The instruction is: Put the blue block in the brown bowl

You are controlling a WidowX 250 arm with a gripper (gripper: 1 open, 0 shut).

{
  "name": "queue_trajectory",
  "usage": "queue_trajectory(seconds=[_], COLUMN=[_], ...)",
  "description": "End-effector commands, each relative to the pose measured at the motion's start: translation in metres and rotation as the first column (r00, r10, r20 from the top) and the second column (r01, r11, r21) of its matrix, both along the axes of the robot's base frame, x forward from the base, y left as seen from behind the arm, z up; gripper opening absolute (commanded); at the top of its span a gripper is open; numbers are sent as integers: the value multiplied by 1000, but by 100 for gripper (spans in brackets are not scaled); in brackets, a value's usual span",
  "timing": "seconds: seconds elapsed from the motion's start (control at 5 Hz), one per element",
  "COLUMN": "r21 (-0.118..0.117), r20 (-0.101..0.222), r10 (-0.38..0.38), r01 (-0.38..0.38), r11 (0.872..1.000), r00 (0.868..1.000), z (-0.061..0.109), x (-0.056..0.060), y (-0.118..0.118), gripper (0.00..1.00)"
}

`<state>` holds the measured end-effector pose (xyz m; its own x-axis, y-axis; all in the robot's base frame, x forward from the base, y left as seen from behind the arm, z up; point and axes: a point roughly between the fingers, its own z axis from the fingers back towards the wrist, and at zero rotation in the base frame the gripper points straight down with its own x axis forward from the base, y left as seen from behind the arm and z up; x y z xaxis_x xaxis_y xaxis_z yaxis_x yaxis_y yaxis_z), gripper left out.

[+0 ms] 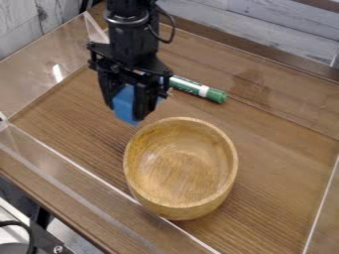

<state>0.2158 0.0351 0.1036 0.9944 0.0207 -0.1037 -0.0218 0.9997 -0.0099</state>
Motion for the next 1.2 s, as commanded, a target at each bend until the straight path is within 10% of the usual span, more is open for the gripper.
queue_trajectory(seconds=[0.0, 1.0], r21=[6, -4], r20=[42, 28], r10=[5, -13], r01=[-6, 13], r11=[1000, 1000], r00=[999, 1000], z=[14, 19], x=[0, -8], y=[-6, -21], gripper=[0, 0])
